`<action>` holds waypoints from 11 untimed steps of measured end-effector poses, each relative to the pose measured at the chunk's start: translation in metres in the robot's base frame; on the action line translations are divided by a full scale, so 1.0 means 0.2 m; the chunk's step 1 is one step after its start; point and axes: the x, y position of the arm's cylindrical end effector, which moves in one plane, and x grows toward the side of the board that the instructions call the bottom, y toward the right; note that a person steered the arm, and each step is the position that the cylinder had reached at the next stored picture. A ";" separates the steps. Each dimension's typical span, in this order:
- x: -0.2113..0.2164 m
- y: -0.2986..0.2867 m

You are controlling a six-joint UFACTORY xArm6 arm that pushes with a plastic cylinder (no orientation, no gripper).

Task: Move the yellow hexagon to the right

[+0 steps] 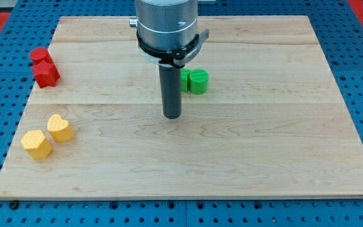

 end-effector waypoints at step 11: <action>0.27 -0.28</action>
